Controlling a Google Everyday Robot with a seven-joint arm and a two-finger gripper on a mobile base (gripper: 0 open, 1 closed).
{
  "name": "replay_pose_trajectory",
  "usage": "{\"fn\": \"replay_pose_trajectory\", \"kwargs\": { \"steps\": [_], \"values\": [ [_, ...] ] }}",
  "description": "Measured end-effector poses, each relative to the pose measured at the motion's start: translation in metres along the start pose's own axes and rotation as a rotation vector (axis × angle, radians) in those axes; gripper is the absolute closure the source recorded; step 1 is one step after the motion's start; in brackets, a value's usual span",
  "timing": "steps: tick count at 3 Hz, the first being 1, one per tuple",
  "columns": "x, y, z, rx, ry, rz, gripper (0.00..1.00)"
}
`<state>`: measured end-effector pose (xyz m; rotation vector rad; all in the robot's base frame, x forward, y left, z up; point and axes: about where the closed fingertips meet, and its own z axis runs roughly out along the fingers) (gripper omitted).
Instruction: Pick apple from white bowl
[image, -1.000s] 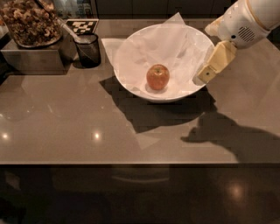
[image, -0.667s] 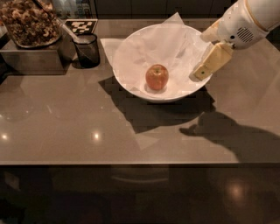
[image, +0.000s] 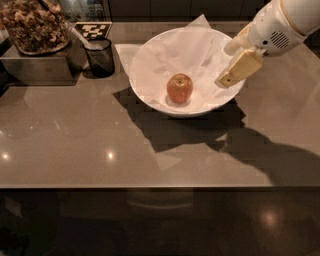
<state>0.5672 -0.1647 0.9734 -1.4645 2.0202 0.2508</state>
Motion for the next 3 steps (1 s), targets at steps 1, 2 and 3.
{"fn": "replay_pose_trajectory", "kwargs": {
  "steps": [1, 2, 3],
  "values": [
    [-0.005, -0.011, 0.028, -0.049, 0.001, -0.024, 0.19],
    [-0.006, -0.024, 0.053, -0.090, -0.002, -0.027, 0.22],
    [-0.005, -0.033, 0.074, -0.113, -0.008, -0.023, 0.23]
  ]
}}
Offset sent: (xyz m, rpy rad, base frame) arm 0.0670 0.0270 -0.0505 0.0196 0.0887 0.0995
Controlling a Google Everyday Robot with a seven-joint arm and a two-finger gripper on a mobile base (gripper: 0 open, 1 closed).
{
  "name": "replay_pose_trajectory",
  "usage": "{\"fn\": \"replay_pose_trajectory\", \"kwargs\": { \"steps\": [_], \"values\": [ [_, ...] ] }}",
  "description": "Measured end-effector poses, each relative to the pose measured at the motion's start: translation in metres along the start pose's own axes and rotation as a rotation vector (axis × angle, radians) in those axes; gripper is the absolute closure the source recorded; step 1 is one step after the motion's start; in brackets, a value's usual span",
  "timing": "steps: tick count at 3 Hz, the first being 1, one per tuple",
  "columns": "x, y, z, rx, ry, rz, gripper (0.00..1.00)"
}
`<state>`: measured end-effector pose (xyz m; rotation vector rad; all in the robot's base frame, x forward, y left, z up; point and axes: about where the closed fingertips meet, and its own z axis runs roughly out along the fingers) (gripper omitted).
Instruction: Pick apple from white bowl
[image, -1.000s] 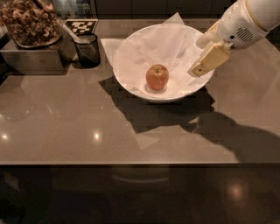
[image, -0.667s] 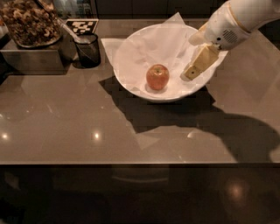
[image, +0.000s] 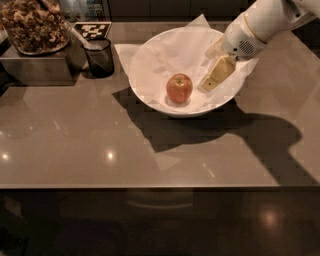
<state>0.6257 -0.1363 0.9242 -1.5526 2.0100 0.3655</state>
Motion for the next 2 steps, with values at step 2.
{"fn": "replay_pose_trajectory", "kwargs": {
  "steps": [2],
  "values": [
    [-0.008, -0.001, 0.043, -0.073, -0.006, 0.016, 0.23]
  ]
}}
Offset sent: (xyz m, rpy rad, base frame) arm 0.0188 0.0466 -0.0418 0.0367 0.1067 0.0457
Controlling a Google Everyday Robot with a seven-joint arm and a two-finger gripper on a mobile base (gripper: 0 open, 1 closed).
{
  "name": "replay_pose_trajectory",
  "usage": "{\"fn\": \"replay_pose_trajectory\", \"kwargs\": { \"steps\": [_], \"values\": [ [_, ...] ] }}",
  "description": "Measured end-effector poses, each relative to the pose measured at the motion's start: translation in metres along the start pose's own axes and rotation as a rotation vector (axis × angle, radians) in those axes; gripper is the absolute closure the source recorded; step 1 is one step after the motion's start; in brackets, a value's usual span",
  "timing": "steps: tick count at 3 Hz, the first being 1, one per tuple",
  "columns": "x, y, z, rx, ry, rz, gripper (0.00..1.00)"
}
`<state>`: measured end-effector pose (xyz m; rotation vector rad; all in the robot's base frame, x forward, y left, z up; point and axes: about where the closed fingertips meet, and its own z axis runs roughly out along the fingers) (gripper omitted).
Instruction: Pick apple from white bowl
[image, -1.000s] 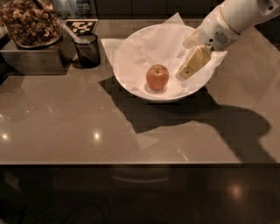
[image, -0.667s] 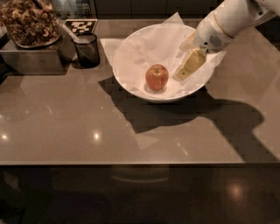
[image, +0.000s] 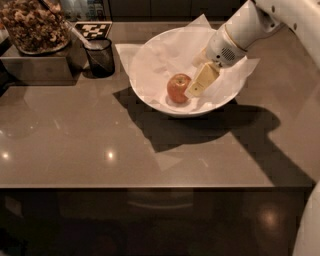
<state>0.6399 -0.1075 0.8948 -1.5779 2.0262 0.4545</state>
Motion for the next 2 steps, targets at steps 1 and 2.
{"fn": "replay_pose_trajectory", "kwargs": {
  "steps": [1, 2],
  "values": [
    [-0.005, 0.002, 0.020, -0.016, 0.016, -0.007, 0.24],
    [-0.010, 0.002, 0.031, 0.023, 0.034, -0.026, 0.26]
  ]
}}
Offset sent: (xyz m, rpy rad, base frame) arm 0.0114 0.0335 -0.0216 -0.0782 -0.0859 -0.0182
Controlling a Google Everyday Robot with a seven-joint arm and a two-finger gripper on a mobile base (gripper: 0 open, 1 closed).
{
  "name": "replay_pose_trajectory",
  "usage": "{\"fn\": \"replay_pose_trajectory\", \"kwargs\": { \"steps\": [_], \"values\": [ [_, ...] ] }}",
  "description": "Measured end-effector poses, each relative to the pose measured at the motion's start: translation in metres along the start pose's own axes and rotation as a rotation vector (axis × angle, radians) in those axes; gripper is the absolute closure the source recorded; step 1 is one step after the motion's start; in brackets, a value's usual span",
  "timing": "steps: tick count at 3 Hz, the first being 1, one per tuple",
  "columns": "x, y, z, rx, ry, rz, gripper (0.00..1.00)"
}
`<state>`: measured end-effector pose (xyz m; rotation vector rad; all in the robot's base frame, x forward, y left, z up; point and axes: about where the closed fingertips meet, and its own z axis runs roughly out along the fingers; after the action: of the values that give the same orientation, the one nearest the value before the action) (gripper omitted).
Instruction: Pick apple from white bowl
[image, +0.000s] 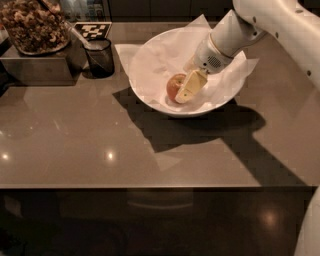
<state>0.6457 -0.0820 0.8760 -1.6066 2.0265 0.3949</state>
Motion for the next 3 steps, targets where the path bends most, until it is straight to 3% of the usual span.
{"fn": "replay_pose_trajectory", "kwargs": {
  "steps": [1, 3],
  "values": [
    [0.000, -0.002, 0.008, 0.048, 0.017, -0.005, 0.28],
    [0.018, -0.004, 0.017, 0.109, 0.061, 0.005, 0.70]
  ]
}}
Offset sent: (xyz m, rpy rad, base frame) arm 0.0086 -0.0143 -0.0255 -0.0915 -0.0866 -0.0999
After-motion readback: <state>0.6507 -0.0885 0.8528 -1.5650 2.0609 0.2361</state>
